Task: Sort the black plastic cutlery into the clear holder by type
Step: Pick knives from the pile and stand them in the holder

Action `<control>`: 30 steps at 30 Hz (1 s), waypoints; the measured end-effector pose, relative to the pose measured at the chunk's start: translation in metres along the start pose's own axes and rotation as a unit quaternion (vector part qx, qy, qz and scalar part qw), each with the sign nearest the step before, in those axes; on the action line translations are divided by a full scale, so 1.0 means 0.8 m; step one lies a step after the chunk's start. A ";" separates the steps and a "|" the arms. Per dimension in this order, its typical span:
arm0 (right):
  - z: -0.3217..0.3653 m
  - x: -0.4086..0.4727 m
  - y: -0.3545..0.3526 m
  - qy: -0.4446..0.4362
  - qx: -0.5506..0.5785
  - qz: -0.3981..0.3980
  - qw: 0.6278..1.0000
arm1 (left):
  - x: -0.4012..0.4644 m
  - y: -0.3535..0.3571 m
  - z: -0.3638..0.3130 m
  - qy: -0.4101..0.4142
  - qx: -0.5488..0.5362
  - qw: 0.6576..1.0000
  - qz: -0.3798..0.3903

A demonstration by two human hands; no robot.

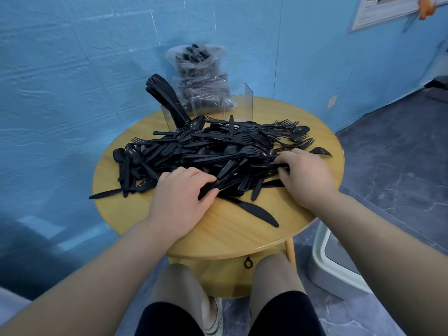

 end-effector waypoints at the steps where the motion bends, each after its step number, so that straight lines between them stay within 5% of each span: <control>1: -0.001 0.003 -0.002 -0.005 0.000 -0.007 1.000 | 0.002 -0.001 0.001 0.001 -0.006 1.000 -0.001; 18: 0.021 0.087 -0.005 -0.029 0.009 -0.040 0.999 | 0.051 -0.028 0.063 -0.111 -0.040 0.991 -0.065; 30: -0.001 0.044 -0.007 -0.038 0.103 -0.023 0.994 | 0.033 -0.009 0.063 -0.123 -0.077 0.989 -0.012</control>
Point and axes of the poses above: each hand's wrist, its own x-axis towards the middle knuckle, its own y-axis out of the palm, z = x × y, the point moved 7 cm from there along x, towards the middle knuckle, and after that the axes turned 3 degrees about y, right-handed, at the moved point
